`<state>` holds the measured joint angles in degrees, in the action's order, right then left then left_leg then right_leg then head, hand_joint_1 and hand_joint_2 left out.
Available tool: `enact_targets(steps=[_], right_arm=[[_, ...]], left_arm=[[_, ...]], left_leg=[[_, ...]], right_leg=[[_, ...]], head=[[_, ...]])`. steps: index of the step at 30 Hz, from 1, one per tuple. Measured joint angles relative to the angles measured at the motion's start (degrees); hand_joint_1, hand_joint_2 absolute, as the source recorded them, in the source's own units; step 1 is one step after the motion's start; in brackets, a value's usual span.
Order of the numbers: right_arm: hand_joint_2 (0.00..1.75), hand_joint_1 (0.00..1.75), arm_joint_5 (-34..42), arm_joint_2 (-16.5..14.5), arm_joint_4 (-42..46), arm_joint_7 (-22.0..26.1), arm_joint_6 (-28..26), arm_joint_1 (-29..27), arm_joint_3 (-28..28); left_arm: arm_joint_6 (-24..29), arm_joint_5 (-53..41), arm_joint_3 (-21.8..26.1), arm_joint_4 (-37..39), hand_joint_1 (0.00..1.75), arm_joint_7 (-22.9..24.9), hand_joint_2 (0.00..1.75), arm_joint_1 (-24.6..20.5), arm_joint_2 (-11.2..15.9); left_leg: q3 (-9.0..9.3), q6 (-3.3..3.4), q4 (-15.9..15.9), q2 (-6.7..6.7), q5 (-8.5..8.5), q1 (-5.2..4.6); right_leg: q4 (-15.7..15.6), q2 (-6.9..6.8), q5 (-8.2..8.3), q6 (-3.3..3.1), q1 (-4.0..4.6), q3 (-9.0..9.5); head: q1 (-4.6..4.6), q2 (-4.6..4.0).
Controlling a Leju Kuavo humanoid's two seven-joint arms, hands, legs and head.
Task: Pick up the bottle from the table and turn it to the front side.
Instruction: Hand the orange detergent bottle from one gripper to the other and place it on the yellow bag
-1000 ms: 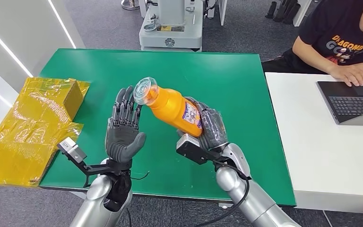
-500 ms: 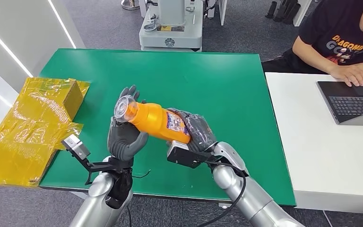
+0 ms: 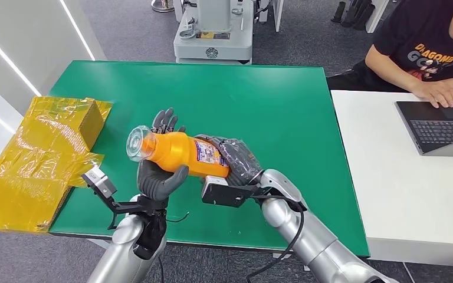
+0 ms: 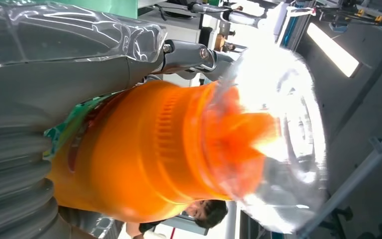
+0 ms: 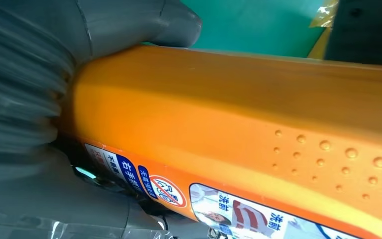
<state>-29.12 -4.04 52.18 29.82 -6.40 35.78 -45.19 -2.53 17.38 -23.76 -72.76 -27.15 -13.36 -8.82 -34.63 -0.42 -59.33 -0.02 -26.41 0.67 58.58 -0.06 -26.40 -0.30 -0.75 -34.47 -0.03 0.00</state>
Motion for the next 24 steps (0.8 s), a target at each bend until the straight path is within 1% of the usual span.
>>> enact_targets(steps=[6, 11, 12, 13, 15, 16, 17, 24], right_arm=[[1.75, 1.75, 0.20, -0.98, -0.87, 0.62, 0.21, 1.07, -0.20], [1.75, 1.75, 0.10, -1.22, -1.35, 0.43, 0.22, 1.22, -0.23], [1.75, 1.75, -0.02, -1.23, -1.41, 0.25, 0.22, 1.21, -0.24], [1.75, 1.75, -0.19, -1.23, -1.49, 0.03, 0.26, 1.20, -0.25], [1.75, 1.75, -0.52, -1.23, -1.70, -0.33, 0.35, 1.16, -0.25], [1.75, 1.75, -0.64, -1.23, -1.84, -0.50, 0.39, 1.11, -0.25], [1.75, 1.75, -0.70, -1.23, -1.99, -0.65, 0.43, 1.06, -0.25], [1.75, 1.75, -1.16, -1.23, -2.80, -1.34, 0.98, 0.75, -0.27]], left_arm=[[-0.05, -0.22, 0.00, 0.13, 0.00, 0.02, 1.75, -0.06, -0.08], [0.08, -0.27, 0.03, 0.20, 0.01, 0.00, 1.75, -0.05, -0.08], [0.24, -0.31, 0.04, 0.21, 0.19, -0.11, 1.75, -0.04, -0.08], [0.45, -0.35, 0.05, 0.21, 0.57, -0.28, 1.75, -0.03, -0.08], [0.94, -0.39, 0.07, 0.21, 1.43, -0.65, 1.75, -0.02, -0.08], [1.19, -0.39, 0.09, 0.21, 1.69, -0.77, 1.75, -0.01, -0.08], [1.46, -0.39, 0.10, 0.21, 1.75, -0.87, 1.75, 0.00, -0.08], [3.23, -0.94, 0.16, 0.21, 1.75, -1.32, 1.75, 0.25, -0.05]], left_leg=[[0.00, 0.00, 0.00, 0.00, 0.00, 0.00], [0.00, 0.00, 0.00, 0.00, 0.00, 0.00], [0.00, 0.00, 0.00, 0.00, 0.00, 0.00], [0.00, 0.00, 0.00, 0.00, 0.00, 0.00], [0.00, 0.00, 0.00, 0.00, 0.00, 0.00], [0.00, 0.00, 0.00, 0.00, 0.00, 0.00], [0.00, 0.00, 0.00, 0.00, 0.00, 0.00], [0.00, 0.00, 0.00, 0.00, 0.00, 0.00]], right_leg=[[0.00, -0.01, 0.00, 0.00, 0.00, 0.00], [-0.01, 0.00, 0.00, 0.00, 0.00, 0.00], [-0.01, 0.00, 0.00, 0.00, 0.00, 0.00], [-0.01, 0.00, 0.00, 0.00, 0.00, 0.00], [-0.01, 0.00, 0.00, 0.00, 0.00, 0.00], [-0.01, 0.00, 0.00, 0.00, 0.00, 0.00], [-0.01, 0.00, 0.00, 0.00, 0.00, 0.00], [-0.01, 0.00, 0.00, 0.00, 0.00, 0.00]], head=[[0.01, 0.00], [0.01, 0.00], [0.01, 0.00], [0.01, 0.00], [0.00, 0.00], [0.00, 0.00], [0.00, 0.00], [0.01, 0.00]])
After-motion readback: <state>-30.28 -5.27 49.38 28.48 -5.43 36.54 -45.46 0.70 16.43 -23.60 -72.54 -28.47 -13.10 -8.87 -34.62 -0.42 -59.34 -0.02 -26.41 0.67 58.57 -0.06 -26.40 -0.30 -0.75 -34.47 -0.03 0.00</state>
